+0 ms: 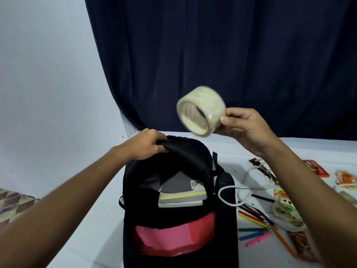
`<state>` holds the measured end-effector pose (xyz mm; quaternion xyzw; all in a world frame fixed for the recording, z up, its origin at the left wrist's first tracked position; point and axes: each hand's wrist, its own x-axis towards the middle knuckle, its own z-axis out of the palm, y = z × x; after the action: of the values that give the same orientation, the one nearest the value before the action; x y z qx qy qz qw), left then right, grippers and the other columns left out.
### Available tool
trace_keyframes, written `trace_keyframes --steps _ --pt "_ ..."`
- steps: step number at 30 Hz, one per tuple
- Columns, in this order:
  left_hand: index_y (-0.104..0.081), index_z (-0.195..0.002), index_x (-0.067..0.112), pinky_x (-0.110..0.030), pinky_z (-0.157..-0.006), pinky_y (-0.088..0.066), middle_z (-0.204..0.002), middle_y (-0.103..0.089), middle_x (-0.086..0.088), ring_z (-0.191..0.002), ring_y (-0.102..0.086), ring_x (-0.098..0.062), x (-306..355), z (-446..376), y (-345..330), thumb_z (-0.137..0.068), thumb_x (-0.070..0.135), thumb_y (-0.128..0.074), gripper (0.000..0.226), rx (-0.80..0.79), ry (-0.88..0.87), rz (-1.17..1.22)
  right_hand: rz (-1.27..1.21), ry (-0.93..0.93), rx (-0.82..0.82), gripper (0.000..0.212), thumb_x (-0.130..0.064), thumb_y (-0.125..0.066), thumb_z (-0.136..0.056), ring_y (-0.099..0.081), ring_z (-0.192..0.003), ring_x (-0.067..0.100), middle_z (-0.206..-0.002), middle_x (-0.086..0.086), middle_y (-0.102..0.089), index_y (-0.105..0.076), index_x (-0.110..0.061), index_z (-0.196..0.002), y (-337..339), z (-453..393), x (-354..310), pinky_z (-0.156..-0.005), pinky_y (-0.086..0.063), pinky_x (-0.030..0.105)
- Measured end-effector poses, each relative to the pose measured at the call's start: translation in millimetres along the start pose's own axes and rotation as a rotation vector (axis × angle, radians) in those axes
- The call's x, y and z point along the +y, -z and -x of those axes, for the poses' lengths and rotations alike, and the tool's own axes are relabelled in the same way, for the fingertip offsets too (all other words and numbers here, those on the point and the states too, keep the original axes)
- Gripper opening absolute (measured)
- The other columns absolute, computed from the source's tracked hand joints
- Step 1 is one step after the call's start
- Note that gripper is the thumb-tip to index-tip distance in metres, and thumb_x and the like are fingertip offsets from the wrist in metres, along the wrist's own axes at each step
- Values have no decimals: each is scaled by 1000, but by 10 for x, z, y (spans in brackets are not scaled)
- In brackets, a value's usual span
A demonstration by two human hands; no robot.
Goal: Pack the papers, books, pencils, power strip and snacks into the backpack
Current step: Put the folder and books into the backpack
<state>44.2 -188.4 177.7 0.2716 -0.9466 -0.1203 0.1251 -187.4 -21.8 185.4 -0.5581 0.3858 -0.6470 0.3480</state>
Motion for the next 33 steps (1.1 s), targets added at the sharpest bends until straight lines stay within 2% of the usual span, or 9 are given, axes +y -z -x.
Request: trace_keyframes --steps 5,8,10,15,18,21,24,28,33 --pt "-57 -64 34 -29 -66 -40 -66 -59 12 -63 -52 2 22 -55 70 -84 11 -63 31 -37 -39 -30 11 -339 -494 23 -16 -81 -68 -66 -70 13 -77 6 -70 -73 -4 -86 -346 232 154 -67 -53 22" --pt "-53 -64 36 -28 -66 -42 -65 -58 9 -66 -54 -5 55 -103 112 -86 19 -66 30 -50 -53 -60 252 -489 -395 5 -6 -70 -82 -58 -64 4 -72 6 -61 -68 -2 -85 -757 385 695 -61 -49 15" --pt "-56 -68 32 -32 -69 -46 -67 -60 5 -68 -56 -11 80 -109 120 -86 23 -65 22 -50 -56 -75 252 -590 -251 7 -9 -66 -88 -57 -77 11 -79 13 -53 -64 -3 -84 -998 435 1078 -74 -57 24" --pt "-65 -78 24 -40 -73 -52 -73 -66 1 -75 -61 -17 76 -102 139 -78 38 -57 16 -78 -61 -73 654 -419 -168 23 -30 -61 -83 -52 -61 20 -62 5 -53 -56 -16 -66 -1381 296 1611 -61 -49 39" --pt "-65 -79 22 -40 -73 -52 -73 -65 1 -73 -61 -16 97 -103 156 -83 33 -61 12 -77 -81 -87 1087 -324 -277 23 -33 -52 -81 -65 -91 34 -95 12 -69 -65 -22 -97 -1561 223 1723 -78 -55 41" --pt "-65 -78 17 -41 -70 -52 -69 -64 -1 -70 -60 -18 97 -99 158 -86 29 -64 14 -79 -84 -107 1350 -239 -438 23 -20 -52 -87 -62 -99 40 -106 21 -66 -65 -10 -103 -1709 199 1764 -86 -47 42" --pt "-66 -79 16 -42 -70 -52 -70 -64 -2 -71 -61 -19 64 -87 170 -85 29 -64 14 -82 -79 -98 1341 -270 -496 26 -21 -53 -85 -61 -102 37 -110 21 -66 -67 -11 -106 -1696 66 1682 -97 -37 42" --pt "-65 -77 19 -44 -72 -53 -71 -65 0 -72 -61 -19 86 -119 223 -84 27 -64 11 -101 -81 -98 1293 -357 -381 39 -23 -53 -91 -56 -116 37 -128 21 -57 -56 -4 -124 -1572 -315 1668 -93 -45 37" --pt "-65 -79 13 -43 -69 -52 -67 -60 1 -69 -59 -20 126 -154 234 -85 27 -65 16 -115 -93 -136 1457 -566 -742 53 -24 -41 -100 -31 -139 32 -155 15 -26 -27 -8 -149 -1466 -614 1978 -112 -29 38"
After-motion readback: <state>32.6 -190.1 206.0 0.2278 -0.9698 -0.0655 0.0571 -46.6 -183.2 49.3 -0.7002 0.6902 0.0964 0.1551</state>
